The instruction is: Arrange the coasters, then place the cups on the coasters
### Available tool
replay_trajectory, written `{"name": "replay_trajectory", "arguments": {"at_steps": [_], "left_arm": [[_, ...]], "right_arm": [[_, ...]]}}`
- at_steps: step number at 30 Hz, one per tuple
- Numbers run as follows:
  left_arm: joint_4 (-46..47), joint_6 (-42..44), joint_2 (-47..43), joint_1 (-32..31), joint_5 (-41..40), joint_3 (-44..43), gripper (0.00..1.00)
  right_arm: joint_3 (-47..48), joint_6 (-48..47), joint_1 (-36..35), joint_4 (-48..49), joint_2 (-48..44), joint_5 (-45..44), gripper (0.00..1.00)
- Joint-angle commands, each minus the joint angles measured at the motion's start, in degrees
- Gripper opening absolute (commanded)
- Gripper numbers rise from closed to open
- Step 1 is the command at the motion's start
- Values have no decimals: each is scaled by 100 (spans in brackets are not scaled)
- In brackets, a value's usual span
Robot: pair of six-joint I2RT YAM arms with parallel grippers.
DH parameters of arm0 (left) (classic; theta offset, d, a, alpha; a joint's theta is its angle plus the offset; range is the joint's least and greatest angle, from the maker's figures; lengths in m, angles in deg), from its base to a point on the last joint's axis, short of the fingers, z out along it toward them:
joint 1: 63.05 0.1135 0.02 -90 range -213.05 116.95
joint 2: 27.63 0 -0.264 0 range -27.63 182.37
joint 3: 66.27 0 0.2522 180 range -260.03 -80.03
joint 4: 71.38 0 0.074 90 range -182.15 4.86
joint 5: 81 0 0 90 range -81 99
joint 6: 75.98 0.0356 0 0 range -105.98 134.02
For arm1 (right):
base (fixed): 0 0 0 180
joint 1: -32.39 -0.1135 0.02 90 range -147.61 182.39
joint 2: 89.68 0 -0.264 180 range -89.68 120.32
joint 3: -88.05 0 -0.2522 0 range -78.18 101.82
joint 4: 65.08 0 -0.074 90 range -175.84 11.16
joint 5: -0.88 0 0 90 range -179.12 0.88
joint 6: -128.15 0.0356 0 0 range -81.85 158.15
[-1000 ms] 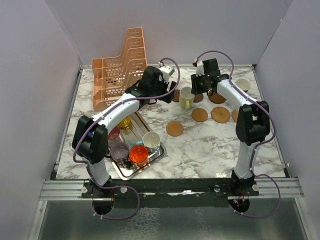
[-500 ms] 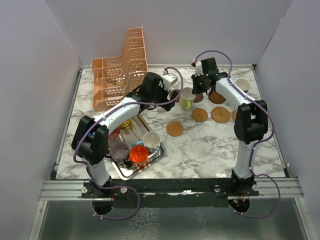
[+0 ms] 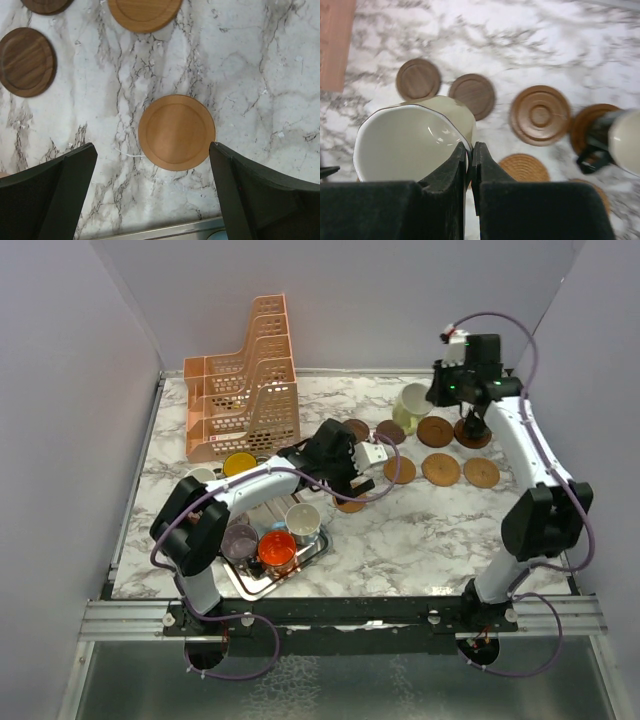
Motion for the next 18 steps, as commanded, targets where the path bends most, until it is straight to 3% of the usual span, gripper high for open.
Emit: {"name": "replay_trajectory", "arguments": {"at_steps": [1,8,18], "left_arm": [[-377,857,257,-205,-227,-27,99],[-566,1186,575,-369,-413,-5,99],[-508,1370,980,-515,-701,-107,99]], "right_arm": [[-154,69,748,181,-790,407,1],[-563,61,1274,239,-1570,512,1],[-848,-8,1435,331,-2088,493,1]]}}
